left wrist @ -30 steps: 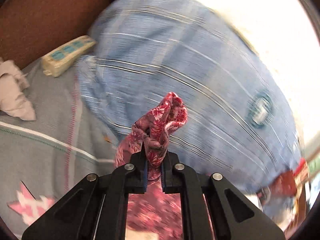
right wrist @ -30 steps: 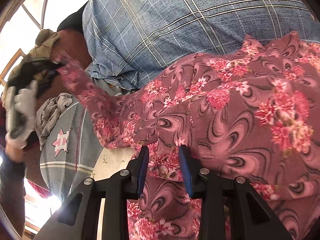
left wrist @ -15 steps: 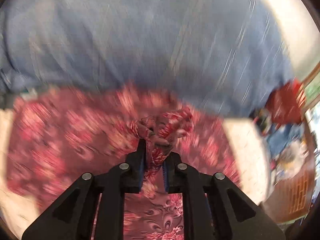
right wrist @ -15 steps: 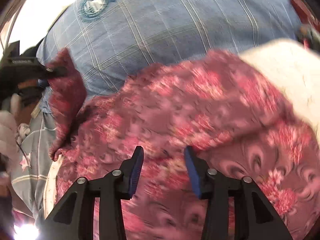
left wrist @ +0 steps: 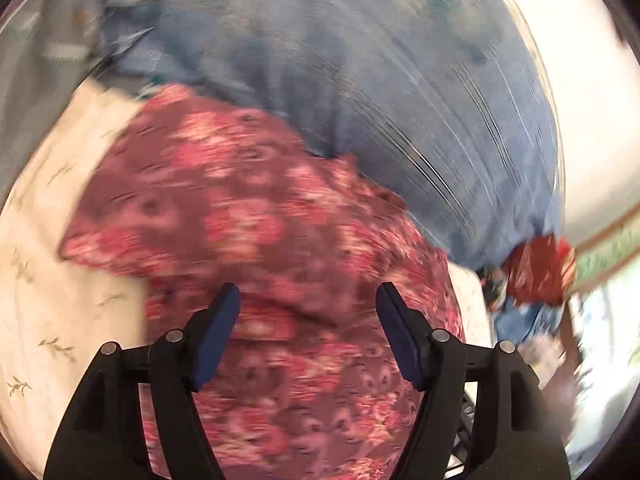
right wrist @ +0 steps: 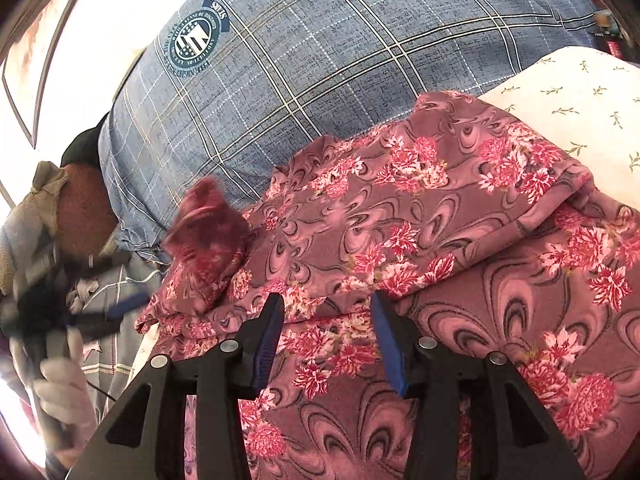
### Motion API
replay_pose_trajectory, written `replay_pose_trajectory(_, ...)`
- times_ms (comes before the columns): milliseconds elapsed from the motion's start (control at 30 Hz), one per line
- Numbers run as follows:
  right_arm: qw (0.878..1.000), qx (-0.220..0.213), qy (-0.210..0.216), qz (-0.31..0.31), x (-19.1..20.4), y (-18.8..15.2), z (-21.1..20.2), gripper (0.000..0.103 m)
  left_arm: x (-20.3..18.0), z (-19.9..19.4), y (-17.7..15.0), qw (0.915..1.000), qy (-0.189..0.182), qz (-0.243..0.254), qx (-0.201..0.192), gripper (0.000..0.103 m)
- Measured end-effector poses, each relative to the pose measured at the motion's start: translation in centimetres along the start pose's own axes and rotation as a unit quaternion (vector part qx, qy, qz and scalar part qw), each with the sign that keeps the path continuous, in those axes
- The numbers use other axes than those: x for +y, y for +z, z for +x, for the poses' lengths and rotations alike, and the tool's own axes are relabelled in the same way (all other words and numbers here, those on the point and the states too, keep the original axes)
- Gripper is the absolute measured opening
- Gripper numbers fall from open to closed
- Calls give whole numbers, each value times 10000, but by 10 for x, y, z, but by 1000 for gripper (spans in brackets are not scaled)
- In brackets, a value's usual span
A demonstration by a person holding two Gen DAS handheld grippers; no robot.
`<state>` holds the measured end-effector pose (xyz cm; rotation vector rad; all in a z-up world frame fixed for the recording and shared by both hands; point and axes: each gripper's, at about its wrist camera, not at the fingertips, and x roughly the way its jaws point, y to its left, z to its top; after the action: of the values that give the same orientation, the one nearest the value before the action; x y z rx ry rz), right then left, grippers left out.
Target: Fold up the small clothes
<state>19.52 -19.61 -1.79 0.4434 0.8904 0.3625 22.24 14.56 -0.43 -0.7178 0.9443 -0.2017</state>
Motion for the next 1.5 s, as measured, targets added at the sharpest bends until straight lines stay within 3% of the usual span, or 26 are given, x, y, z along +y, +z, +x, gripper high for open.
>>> replay_pose_trajectory(67,9998,25,-126,168,9,6,0,50,18,4,2,9999,27,-135,-22,70)
replay_pose_trajectory(200,9988,89,303,376,30,12,12,52,27,8,12,9991,-211,-372,59,70)
replay_pose_trajectory(333,9926,421,764,848,44,11,47,52,35,8,12,9984,-264,-470,158,70)
replay_pose_trajectory(433,9887,459,851,1147,48,11,68,52,41,4,11,9985,-253,-458,145,70)
replay_pose_trajectory(467,9882,449,734,1266,47,11,74,49,42,3,11,9984,-260,-472,150,70)
replay_pose_trajectory(567,9864,503,813,1341,46,20,79,8,42,3,11,9984,-260,-475,148,70)
replay_pose_trajectory(667,9890,-63,1006,1080,45,43,47,8,44,6,11,9981,-284,-514,190,72)
replay_pose_trajectory(800,9903,-578,627,1094,8,67,12,8,48,12,12,9967,-360,-673,277,74)
replay_pose_trajectory(933,9911,-311,-246,1271,-43,62,12,8,53,21,11,9948,-357,-873,389,74)
replay_pose_trajectory(1000,9877,-138,-263,1534,-65,53,14,12,57,23,12,9936,-407,-985,372,74)
replay_pose_trajectory(1100,9827,-206,-64,1839,-76,45,13,13,56,24,12,9942,-354,-980,253,62)
replay_pose_trajectory(1167,9848,-160,-106,1729,-71,53,13,10,51,25,12,9966,-152,-794,171,27)
replay_pose_trajectory(1200,9867,-255,-26,1605,-65,61,10,8,50,24,13,9971,-93,-743,139,22)
replay_pose_trajectory(1300,9874,-933,342,1235,-45,82,-19,7,53,24,14,9964,-130,-820,161,19)
replay_pose_trajectory(1367,9859,-1174,256,1164,-44,89,-29,7,56,28,14,9958,-76,-882,254,16)
replay_pose_trajectory(1400,9870,-1090,123,1174,-49,90,-26,7,56,30,13,9956,-14,-884,306,16)
replay_pose_trajectory(1500,9885,-55,-663,1357,-80,69,6,8,57,33,10,9954,164,-844,433,16)
